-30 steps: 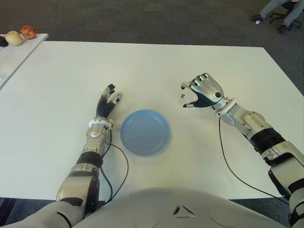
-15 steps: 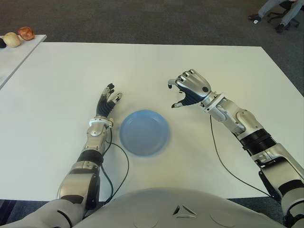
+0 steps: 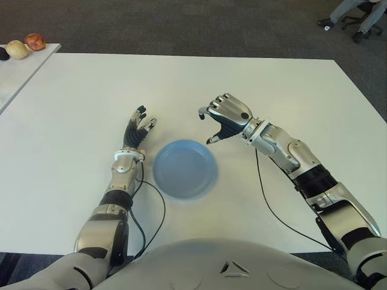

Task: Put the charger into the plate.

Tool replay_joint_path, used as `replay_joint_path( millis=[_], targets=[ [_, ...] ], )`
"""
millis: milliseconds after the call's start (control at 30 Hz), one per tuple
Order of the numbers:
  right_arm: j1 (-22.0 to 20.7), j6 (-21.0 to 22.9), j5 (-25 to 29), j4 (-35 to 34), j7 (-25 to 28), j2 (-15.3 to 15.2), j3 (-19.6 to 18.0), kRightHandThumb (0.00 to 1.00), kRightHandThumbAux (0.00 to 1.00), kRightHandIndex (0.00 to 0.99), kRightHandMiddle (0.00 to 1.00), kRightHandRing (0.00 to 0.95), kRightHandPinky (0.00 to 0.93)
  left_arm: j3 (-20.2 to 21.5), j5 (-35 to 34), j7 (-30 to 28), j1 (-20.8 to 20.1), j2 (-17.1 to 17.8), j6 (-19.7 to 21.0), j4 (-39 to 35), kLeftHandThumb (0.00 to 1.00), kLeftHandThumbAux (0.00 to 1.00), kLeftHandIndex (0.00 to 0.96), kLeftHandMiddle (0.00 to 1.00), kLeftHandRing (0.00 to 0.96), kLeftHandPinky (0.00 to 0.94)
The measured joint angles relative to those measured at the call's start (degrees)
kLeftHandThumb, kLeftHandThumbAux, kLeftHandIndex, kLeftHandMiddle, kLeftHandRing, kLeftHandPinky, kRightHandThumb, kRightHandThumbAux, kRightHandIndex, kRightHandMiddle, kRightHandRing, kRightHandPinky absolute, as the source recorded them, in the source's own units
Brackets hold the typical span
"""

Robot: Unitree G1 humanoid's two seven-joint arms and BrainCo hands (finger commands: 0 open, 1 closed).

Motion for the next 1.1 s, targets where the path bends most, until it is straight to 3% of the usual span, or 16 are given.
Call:
replay_joint_path(
  millis=[233,467,533,633,667,733,800,933,1100],
  targets=[
    [0.3,1.3,0.0,-0.3,2.9,0.4,-1.3,0.732,0.710,0.440,0.876,0.878,0.891,0.1,-0.1,0.0,0.0,-0.1,0.0,0.0,0.000,0.618,0.042,0.081,0.078,0.087],
    [0.4,0.7,1.4,4.2,1.2,0.7,-3.2,0.732,0.710,0.441,0.861,0.858,0.852,0.2,-0.1,0.0,0.0,-0.2,0.0,0.1,0.000,0.633,0.045,0.086,0.082,0.100],
    [0.1,-0.4,2.1,7.6,0.0,1.0,-3.6,0.726,0.708,0.437,0.782,0.761,0.738,0.3,-0.1,0.0,0.0,-0.2,0.0,0.1,0.000,0.638,0.045,0.086,0.082,0.098],
    [-0.9,-3.5,3.3,13.9,-2.2,1.0,-3.8,0.706,0.708,0.424,0.555,0.498,0.456,0.3,-0.1,0.0,-0.1,-0.3,0.0,0.2,0.000,0.639,0.044,0.083,0.079,0.086],
    [-1.1,-4.3,3.5,15.4,-2.7,1.0,-3.8,0.704,0.708,0.423,0.534,0.474,0.430,0.3,-0.1,0.0,-0.1,-0.3,0.0,0.2,0.000,0.638,0.044,0.083,0.079,0.085],
    [-1.5,-5.6,3.4,18.0,-3.5,0.8,-3.7,0.498,0.546,0.233,0.268,0.238,0.226,0.3,-0.1,0.0,-0.2,-0.3,0.0,0.2,0.000,0.632,0.043,0.081,0.077,0.086],
    [-2.1,-6.4,2.7,19.7,-3.6,0.4,-3.2,0.398,0.473,0.131,0.137,0.122,0.117,0.4,-0.1,0.0,-0.2,-0.3,0.0,0.2,0.000,0.626,0.043,0.080,0.076,0.088],
    [-4.1,-7.9,0.6,23.1,-3.9,-1.4,-1.9,0.284,0.373,0.028,0.028,0.025,0.024,0.3,0.0,0.0,-0.2,-0.3,0.0,0.2,0.000,0.615,0.043,0.079,0.074,0.088],
    [-5.3,-9.0,-0.2,26.0,-4.4,-2.9,-1.4,0.232,0.296,0.004,0.004,0.004,0.003,0.3,0.0,0.0,-0.2,-0.3,0.0,0.2,0.000,0.601,0.045,0.079,0.073,0.087]
  ],
)
